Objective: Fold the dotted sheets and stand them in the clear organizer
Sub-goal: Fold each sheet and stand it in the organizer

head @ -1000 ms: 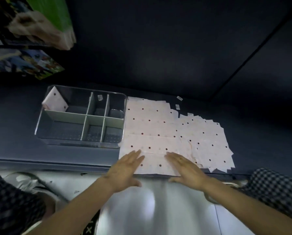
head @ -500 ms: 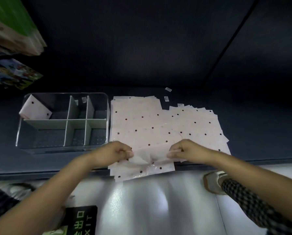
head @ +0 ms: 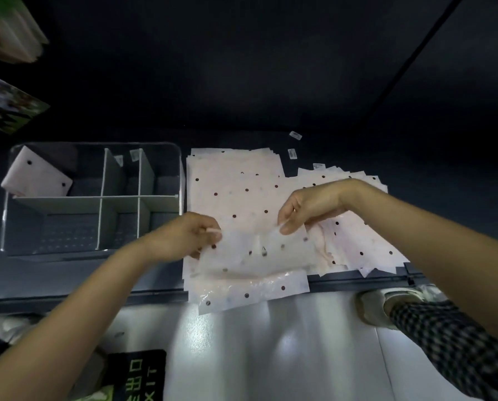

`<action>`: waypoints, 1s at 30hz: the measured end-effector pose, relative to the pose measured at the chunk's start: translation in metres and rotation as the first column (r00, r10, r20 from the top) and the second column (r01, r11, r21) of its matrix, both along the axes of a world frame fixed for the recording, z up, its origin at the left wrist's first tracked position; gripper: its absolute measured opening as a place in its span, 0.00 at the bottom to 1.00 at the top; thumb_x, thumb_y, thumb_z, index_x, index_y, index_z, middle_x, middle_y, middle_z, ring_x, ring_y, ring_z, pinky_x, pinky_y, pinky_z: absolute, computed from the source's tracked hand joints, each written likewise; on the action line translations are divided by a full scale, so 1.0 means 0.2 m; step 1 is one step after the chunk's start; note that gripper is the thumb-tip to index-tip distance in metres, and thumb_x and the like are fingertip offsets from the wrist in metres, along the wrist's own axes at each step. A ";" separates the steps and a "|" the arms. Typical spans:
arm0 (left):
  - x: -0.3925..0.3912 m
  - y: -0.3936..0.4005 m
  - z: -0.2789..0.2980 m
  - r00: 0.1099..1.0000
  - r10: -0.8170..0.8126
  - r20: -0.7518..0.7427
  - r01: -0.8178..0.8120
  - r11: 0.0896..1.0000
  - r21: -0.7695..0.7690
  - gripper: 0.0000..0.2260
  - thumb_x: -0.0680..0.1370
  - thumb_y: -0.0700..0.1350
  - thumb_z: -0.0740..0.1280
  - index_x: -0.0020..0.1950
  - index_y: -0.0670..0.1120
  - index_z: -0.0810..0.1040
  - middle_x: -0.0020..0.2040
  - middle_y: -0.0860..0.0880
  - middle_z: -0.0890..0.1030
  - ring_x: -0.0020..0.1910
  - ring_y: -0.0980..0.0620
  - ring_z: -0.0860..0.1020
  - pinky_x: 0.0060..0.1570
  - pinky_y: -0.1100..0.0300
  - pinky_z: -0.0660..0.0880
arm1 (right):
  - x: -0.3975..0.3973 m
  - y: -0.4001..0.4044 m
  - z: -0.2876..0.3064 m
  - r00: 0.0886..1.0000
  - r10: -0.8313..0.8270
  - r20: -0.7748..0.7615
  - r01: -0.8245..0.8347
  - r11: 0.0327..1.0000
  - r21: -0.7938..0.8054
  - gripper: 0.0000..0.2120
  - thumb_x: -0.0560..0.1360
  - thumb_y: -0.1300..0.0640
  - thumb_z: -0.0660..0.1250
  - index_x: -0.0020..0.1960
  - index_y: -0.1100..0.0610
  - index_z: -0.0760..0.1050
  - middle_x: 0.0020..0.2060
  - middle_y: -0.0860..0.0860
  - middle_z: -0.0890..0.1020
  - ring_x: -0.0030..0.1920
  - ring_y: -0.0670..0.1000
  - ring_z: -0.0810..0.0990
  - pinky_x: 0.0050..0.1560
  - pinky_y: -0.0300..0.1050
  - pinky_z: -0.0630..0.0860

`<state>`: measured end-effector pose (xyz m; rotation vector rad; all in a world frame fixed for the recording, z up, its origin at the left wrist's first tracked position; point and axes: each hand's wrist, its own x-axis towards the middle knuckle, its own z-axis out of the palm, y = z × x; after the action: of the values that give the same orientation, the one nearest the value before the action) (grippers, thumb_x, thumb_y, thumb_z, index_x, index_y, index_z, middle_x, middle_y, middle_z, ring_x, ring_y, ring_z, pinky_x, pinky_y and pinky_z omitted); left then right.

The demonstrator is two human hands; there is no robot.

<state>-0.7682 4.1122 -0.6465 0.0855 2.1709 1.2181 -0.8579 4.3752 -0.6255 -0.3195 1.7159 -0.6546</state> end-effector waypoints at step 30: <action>0.35 0.14 -0.48 0.759 -0.541 -0.363 0.146 0.684 -0.715 0.35 0.70 0.69 0.32 0.73 0.54 0.30 0.75 0.47 0.31 0.75 0.46 0.32 0.72 0.52 0.32 | 0.22 -0.25 -0.37 0.152 -0.170 -0.974 0.179 0.974 -0.142 0.16 0.77 0.63 0.62 0.64 0.62 0.74 0.60 0.59 0.78 0.60 0.61 0.75 0.63 0.53 0.69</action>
<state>-0.6992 4.1399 -0.7432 0.6139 2.7806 0.1343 -0.8132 4.3243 -0.7004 -0.6441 3.1212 -0.6241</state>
